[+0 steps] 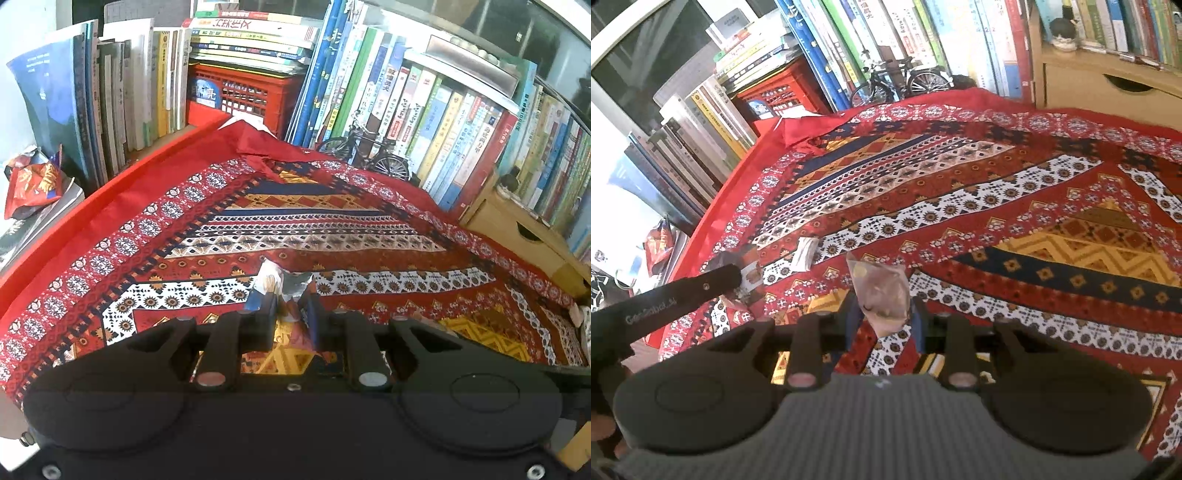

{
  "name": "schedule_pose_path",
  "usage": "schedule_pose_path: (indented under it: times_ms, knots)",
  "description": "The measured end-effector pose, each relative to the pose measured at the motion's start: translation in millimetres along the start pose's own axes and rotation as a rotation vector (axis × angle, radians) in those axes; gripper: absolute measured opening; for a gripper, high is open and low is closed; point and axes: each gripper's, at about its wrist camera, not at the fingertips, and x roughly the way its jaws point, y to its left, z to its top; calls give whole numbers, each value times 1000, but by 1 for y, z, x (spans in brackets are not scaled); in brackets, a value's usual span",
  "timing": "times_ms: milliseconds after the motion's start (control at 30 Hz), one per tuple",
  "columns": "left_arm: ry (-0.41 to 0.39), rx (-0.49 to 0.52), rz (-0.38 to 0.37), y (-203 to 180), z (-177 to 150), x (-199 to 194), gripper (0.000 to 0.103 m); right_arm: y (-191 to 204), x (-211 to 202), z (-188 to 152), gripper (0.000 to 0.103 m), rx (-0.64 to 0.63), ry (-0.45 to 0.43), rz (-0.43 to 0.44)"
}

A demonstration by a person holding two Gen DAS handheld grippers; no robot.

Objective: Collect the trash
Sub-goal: 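Close the right tool on the clear plastic wrapper, then lift the foil wrapper with the left tool while the right tool lifts the clear wrapper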

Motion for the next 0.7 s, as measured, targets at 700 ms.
schedule_pose_path:
  times_ms: [700]
  knots:
    - [-36, 72, 157, 42, -16, -5, 17, 65, 79, 33, 40, -91, 64, 45]
